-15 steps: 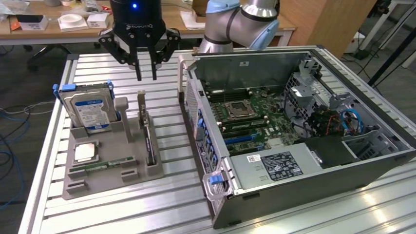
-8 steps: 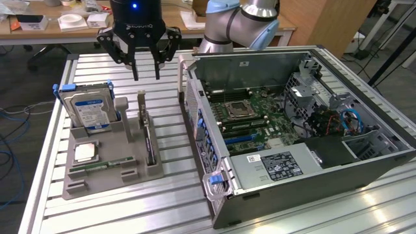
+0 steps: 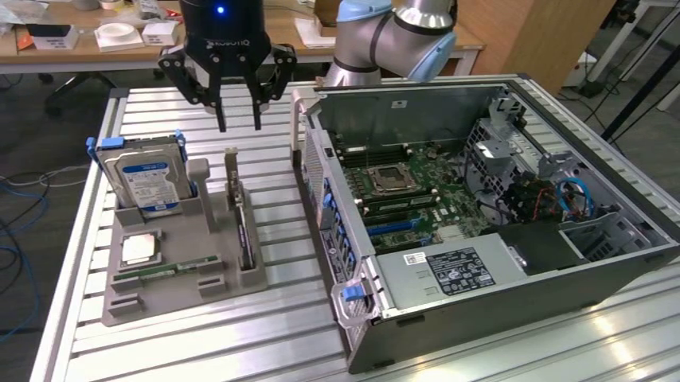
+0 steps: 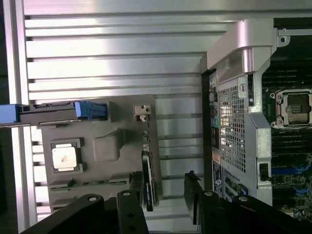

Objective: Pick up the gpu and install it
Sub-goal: 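Pick up the gpu and move the gpu toward the slot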

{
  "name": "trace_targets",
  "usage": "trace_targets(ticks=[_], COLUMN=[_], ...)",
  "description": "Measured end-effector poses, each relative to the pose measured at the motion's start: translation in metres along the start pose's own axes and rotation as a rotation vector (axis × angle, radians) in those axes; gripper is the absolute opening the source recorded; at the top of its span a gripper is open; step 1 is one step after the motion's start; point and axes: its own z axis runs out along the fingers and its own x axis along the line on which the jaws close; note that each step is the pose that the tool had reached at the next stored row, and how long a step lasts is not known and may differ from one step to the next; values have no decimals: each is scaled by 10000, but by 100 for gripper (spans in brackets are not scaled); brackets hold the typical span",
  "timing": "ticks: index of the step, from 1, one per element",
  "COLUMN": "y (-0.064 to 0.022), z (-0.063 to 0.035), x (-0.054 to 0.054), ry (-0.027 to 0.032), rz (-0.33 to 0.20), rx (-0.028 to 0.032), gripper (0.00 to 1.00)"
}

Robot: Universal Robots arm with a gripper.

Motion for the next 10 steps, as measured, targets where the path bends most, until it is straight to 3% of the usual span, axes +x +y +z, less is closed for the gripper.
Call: trace_targets(ticks=[10], y=[-2], z=[30], x=[1], ry=[27], rz=[-597], rx=[-14], gripper=[47])
